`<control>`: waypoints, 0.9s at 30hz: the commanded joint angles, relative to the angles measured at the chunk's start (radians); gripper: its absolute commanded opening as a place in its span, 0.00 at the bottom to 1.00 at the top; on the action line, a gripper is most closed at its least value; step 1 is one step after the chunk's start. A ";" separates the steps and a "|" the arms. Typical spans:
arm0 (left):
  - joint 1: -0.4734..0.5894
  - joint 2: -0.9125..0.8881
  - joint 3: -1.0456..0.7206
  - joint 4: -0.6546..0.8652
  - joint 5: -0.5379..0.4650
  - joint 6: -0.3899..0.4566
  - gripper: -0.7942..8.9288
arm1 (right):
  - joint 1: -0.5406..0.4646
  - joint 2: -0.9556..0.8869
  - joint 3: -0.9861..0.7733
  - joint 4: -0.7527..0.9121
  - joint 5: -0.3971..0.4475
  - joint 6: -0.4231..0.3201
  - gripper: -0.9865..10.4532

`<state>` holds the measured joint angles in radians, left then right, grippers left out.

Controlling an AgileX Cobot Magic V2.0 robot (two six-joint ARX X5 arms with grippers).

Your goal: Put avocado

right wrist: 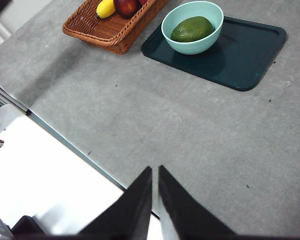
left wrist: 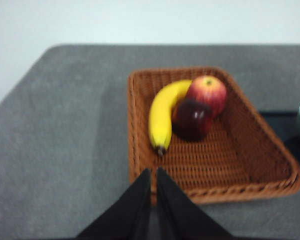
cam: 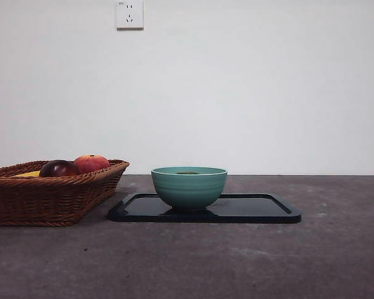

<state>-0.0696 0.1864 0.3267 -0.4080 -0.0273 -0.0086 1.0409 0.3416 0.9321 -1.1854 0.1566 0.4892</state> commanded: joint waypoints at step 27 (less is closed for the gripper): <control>0.028 -0.183 -0.316 0.214 0.004 -0.026 0.10 | 0.013 0.002 0.005 0.011 0.002 0.008 0.10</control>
<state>-0.0444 0.0051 0.0330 -0.1833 -0.0261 -0.0395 1.0409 0.3416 0.9321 -1.1854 0.1566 0.4896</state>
